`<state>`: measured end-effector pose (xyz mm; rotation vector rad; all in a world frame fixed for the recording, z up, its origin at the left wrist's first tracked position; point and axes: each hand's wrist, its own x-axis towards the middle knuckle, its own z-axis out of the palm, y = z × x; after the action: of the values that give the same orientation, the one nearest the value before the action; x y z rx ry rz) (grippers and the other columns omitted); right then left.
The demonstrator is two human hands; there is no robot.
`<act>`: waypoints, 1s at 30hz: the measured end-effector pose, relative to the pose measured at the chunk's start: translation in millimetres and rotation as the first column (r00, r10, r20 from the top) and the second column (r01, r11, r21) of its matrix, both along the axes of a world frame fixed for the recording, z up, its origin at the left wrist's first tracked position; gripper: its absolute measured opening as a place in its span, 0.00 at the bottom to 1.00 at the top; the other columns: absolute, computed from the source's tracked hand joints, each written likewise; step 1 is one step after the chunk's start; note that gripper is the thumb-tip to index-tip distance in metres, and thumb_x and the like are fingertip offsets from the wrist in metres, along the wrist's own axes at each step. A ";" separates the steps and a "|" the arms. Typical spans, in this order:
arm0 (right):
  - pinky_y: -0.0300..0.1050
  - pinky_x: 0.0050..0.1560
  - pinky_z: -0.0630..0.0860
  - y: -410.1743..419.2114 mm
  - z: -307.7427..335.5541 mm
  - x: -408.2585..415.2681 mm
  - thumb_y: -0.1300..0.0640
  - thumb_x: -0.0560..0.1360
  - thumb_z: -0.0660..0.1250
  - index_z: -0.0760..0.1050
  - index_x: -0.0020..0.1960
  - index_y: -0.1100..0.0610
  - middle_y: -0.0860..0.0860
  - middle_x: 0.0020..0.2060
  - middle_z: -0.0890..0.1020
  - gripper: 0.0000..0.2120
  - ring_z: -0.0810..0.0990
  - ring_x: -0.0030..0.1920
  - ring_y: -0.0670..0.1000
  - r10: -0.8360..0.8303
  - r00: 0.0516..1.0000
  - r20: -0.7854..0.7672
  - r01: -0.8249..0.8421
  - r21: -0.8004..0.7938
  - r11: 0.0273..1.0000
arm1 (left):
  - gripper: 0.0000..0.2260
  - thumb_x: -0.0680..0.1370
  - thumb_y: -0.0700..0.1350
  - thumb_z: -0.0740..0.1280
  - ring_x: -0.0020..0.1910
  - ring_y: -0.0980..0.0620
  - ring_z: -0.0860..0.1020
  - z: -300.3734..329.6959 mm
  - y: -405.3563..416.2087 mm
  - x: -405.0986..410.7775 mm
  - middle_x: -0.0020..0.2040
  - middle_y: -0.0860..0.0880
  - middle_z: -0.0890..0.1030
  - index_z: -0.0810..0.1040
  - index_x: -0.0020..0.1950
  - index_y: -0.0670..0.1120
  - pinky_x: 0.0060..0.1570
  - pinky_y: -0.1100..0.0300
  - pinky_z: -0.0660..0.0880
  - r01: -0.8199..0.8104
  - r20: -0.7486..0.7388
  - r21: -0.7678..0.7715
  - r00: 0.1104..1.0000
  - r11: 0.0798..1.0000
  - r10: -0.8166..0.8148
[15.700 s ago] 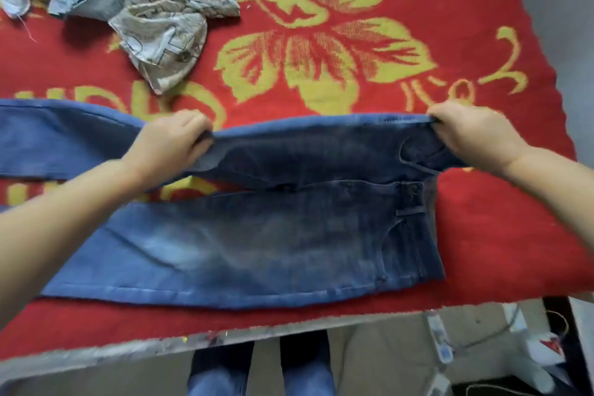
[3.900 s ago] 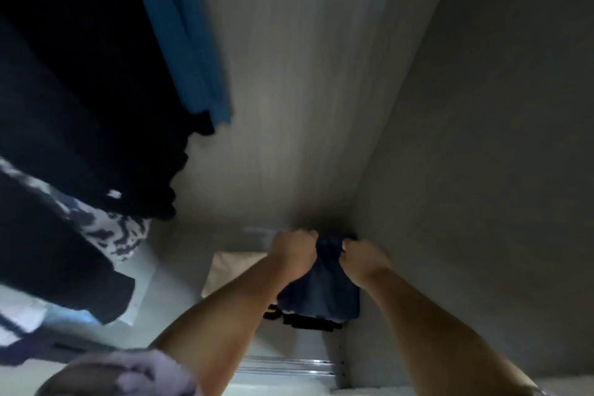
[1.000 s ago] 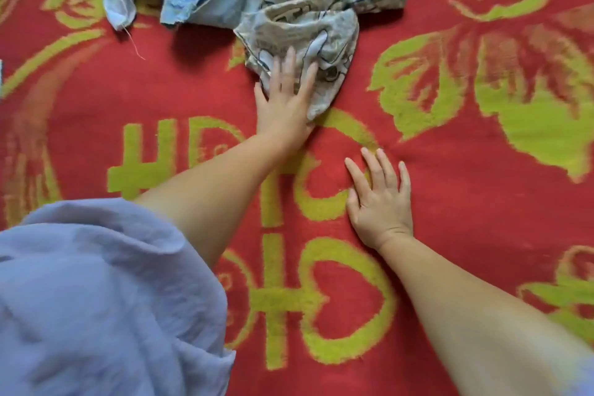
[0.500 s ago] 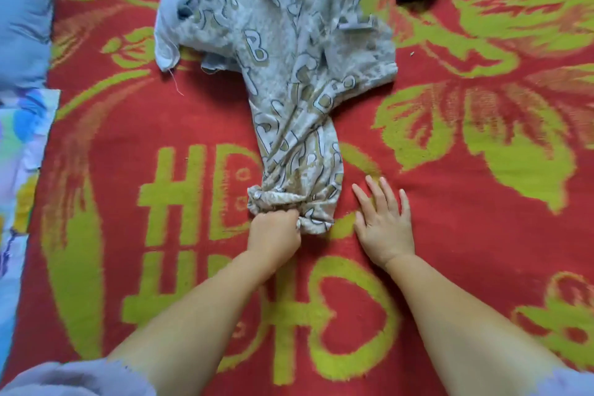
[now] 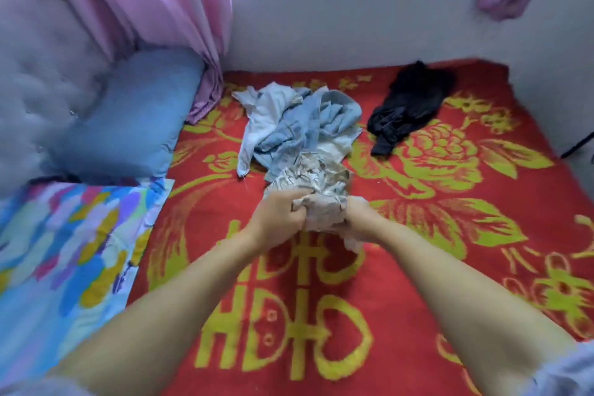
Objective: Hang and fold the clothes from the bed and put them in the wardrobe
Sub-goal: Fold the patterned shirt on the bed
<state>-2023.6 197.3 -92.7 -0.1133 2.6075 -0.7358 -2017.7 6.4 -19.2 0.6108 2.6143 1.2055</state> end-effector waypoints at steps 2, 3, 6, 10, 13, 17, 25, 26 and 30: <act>0.40 0.50 0.69 -2.8 51.2 -6.6 0.52 0.79 0.63 0.75 0.64 0.57 0.55 0.60 0.79 0.15 0.76 0.59 0.57 -0.040 0.995 -0.095 0.035 -0.054 0.998 | 0.14 0.69 0.40 0.56 0.37 0.51 0.77 51.0 -3.6 -12.8 0.38 0.45 0.82 0.81 0.43 0.42 0.38 0.56 0.74 -0.011 -0.086 0.140 0.996 0.990 0.023; 0.44 0.51 0.71 -2.8 74.8 -8.5 0.51 0.80 0.62 0.76 0.62 0.57 0.55 0.58 0.80 0.15 0.77 0.57 0.56 -0.087 0.990 -0.110 0.074 -0.122 0.990 | 0.11 0.70 0.38 0.57 0.34 0.50 0.74 73.0 -7.2 -19.5 0.34 0.43 0.79 0.79 0.40 0.42 0.34 0.55 0.71 -0.043 -0.132 0.208 0.989 0.977 0.072; 0.48 0.55 0.74 2.5 143.5 -14.2 0.53 0.81 0.61 0.77 0.61 0.58 0.55 0.55 0.81 0.13 0.78 0.55 0.55 -0.212 0.961 -0.180 0.149 -0.310 0.939 | 0.08 0.74 0.32 0.60 0.34 0.55 0.73 125.2 -21.6 -40.6 0.35 0.44 0.77 0.77 0.42 0.40 0.36 0.59 0.71 -0.184 -0.173 0.421 0.945 0.888 0.277; 0.45 0.46 0.80 1.6 227.4 -12.9 0.58 0.79 0.63 0.78 0.51 0.58 0.51 0.44 0.84 0.06 0.83 0.45 0.49 -0.377 0.903 -0.207 0.171 -0.632 0.756 | 0.11 0.77 0.29 0.59 0.42 0.50 0.78 160.3 -39.2 -54.7 0.45 0.43 0.80 0.76 0.56 0.36 0.45 0.57 0.75 -0.269 0.049 0.628 0.950 0.731 0.307; 0.44 0.36 0.80 -3.7 276.5 -7.7 0.65 0.80 0.59 0.78 0.49 0.57 0.52 0.37 0.85 0.10 0.84 0.38 0.51 -0.455 0.881 -0.132 0.156 -0.826 0.542 | 0.15 0.81 0.38 0.60 0.55 0.49 0.77 160.9 -37.1 -38.4 0.59 0.43 0.78 0.70 0.68 0.41 0.58 0.48 0.72 -0.253 0.123 0.573 0.967 0.779 0.223; 0.51 0.40 0.82 -6.5 329.1 -5.9 0.66 0.79 0.54 0.77 0.51 0.60 0.58 0.41 0.84 0.12 0.84 0.41 0.57 -0.576 0.811 -0.106 0.158 -0.907 0.389 | 0.13 0.82 0.49 0.56 0.54 0.61 0.77 136.5 -22.0 19.2 0.61 0.51 0.77 0.70 0.65 0.50 0.56 0.61 0.73 -0.046 0.356 0.433 0.926 0.900 -0.124; 0.53 0.48 0.82 31.3 338.8 -6.5 0.60 0.82 0.53 0.75 0.57 0.62 0.59 0.48 0.82 0.13 0.84 0.47 0.57 -0.819 0.567 0.085 0.430 -0.879 0.206 | 0.09 0.77 0.51 0.68 0.35 0.62 0.79 151.8 -20.4 42.9 0.39 0.54 0.82 0.81 0.47 0.45 0.39 0.68 0.76 0.131 0.327 0.308 0.916 0.942 -0.234; 0.50 0.42 0.82 32.3 333.2 -0.5 0.62 0.82 0.55 0.74 0.55 0.62 0.59 0.44 0.83 0.11 0.85 0.40 0.55 -0.778 0.617 0.120 0.440 -0.872 0.214 | 0.11 0.78 0.50 0.66 0.35 0.60 0.78 157.5 -20.8 37.0 0.39 0.51 0.81 0.80 0.46 0.42 0.37 0.68 0.75 0.061 0.312 0.332 0.935 0.941 -0.171; 0.46 0.47 0.78 25.4 318.0 29.3 0.52 0.78 0.65 0.74 0.59 0.58 0.54 0.53 0.80 0.13 0.80 0.50 0.52 -0.410 0.912 -0.013 0.332 -0.564 0.756 | 0.12 0.81 0.45 0.62 0.36 0.52 0.78 186.7 -13.7 17.8 0.40 0.44 0.80 0.78 0.51 0.36 0.37 0.61 0.76 -0.155 0.391 0.488 0.919 0.859 -0.057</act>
<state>-1994.2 222.7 225.4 0.2071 2.4790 -1.6752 -1999.9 -7.3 167.5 0.3244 1.9827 1.8458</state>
